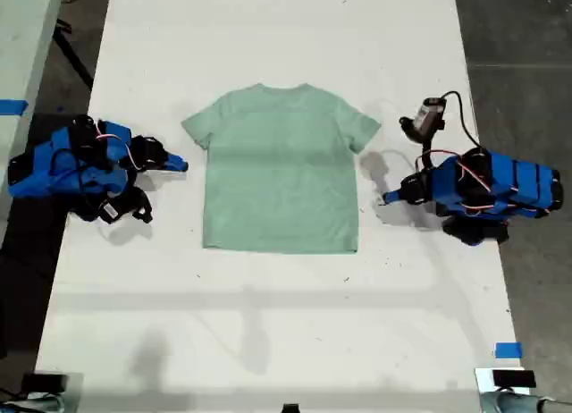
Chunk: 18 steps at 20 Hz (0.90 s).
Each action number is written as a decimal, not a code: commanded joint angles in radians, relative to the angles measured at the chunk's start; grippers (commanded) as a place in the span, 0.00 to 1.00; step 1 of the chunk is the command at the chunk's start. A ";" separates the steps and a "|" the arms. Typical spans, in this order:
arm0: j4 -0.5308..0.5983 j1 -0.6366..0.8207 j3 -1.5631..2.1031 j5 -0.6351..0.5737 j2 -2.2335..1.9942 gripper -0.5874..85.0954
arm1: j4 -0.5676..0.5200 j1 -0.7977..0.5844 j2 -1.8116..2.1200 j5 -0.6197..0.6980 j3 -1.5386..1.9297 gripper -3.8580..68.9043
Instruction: Fold t-shirt
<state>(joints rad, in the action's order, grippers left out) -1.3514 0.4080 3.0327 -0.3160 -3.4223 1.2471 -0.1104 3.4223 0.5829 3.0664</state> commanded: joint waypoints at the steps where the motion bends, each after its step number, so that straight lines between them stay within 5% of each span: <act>1: -0.031 -0.284 -0.003 0.334 0.000 0.01 | -0.078 -0.037 0.006 -0.946 0.003 0.05; 11: -0.032 -0.282 -0.003 0.357 0.000 0.04 | -0.055 -0.017 0.006 -0.999 0.003 0.06; 18: -0.043 -0.256 -0.063 0.430 0.003 0.01 | -0.021 -0.021 0.000 -0.917 -0.112 0.05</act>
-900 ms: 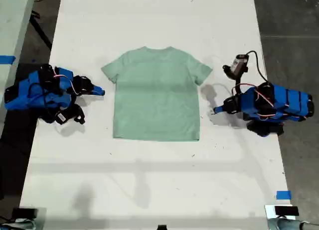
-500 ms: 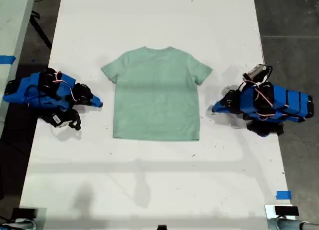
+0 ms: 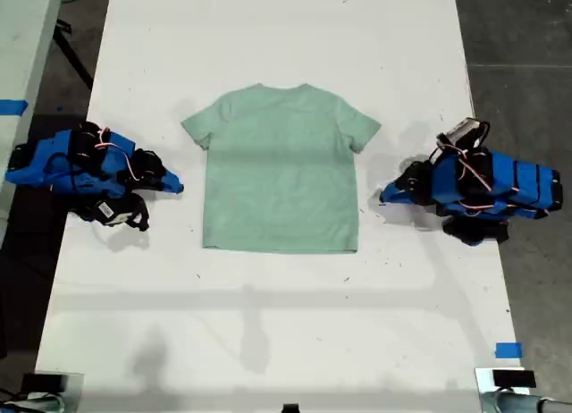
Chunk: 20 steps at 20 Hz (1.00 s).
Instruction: Fold t-shirt
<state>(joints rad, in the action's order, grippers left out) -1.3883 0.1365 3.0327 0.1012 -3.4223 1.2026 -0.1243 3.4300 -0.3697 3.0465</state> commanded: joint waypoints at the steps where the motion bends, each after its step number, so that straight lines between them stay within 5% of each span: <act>1: -0.014 0.034 -0.094 0.012 0.014 0.01 | 0.048 -0.028 -0.020 0.061 -0.130 0.05; 11: 0.011 0.305 -0.566 -0.187 0.531 0.01 | 0.041 -0.385 -0.580 0.541 -0.667 0.05; 20: -0.057 0.532 -0.980 -0.426 1.014 0.01 | 0.196 -0.646 -1.336 0.933 -1.371 0.05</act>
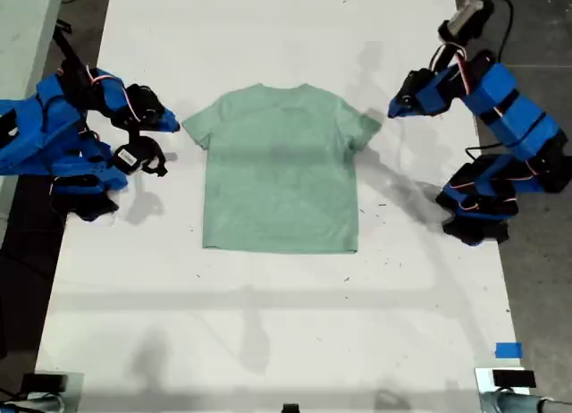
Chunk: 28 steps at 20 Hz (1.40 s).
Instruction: Fold t-shirt
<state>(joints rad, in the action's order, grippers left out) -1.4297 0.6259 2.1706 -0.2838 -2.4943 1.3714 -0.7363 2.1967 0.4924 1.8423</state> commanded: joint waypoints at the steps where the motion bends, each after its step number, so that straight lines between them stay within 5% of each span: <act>1: -0.020 0.063 -0.156 -0.066 0.138 0.01 | 0.028 -0.051 -0.147 0.100 -0.210 0.05; 4: -0.060 0.127 -0.258 -0.130 0.268 0.04 | 0.055 -0.109 -0.238 0.183 -0.310 0.22; 8: -0.101 0.160 -0.328 -0.176 0.377 0.22 | 0.143 -0.150 -0.357 0.241 -0.394 0.43; 16: -0.055 0.196 -0.324 -0.210 0.462 0.31 | -0.238 -0.218 -0.540 0.400 -0.060 0.49; 24: -0.003 0.256 -0.327 -0.250 0.534 0.31 | -0.302 -0.227 -0.848 0.482 -0.173 0.49; 25: -0.003 0.256 -0.328 -0.252 0.534 0.31 | -0.310 -0.232 -0.868 0.495 -0.183 0.44; 27: -0.006 0.256 -0.328 -0.252 0.534 0.31 | -0.311 -0.241 -0.890 0.491 -0.206 0.10; 28: -0.009 0.256 -0.327 -0.252 0.534 0.31 | -0.296 -0.242 -0.894 0.500 -0.221 0.06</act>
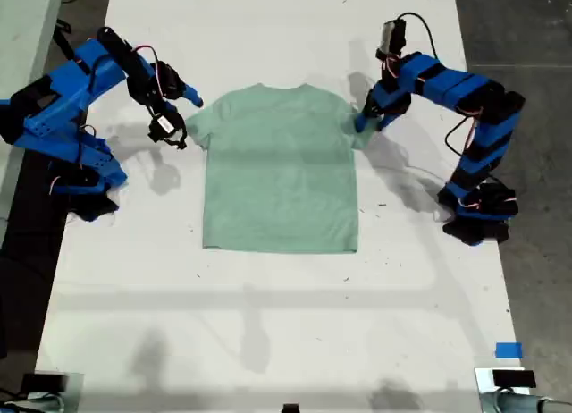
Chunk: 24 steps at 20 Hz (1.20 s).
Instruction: Fold t-shirt
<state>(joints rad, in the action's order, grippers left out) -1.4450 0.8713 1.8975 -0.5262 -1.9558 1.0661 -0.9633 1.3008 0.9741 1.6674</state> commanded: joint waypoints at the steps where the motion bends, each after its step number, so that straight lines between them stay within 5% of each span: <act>1: 0.006 0.011 -0.054 -0.009 -0.006 0.31 | 0.035 -0.008 0.003 0.015 -0.063 0.06; 9: 0.002 0.006 -0.051 -0.009 -0.021 0.31 | 0.245 0.063 0.094 -0.040 -0.201 0.06; 15: 0.003 0.009 -0.032 -0.011 -0.034 0.31 | 0.488 0.221 0.091 -0.123 -0.658 0.06; 19: 0.011 0.009 -0.031 -0.011 -0.035 0.31 | 0.476 0.341 0.008 -0.232 -0.819 0.06; 24: 0.017 0.011 -0.031 -0.011 -0.032 0.30 | 0.331 0.445 -0.245 -0.373 -0.930 0.06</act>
<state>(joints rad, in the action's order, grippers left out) -1.4450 0.8713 1.8975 -0.5338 -1.9574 1.4603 -0.5415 1.0999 0.6473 0.8191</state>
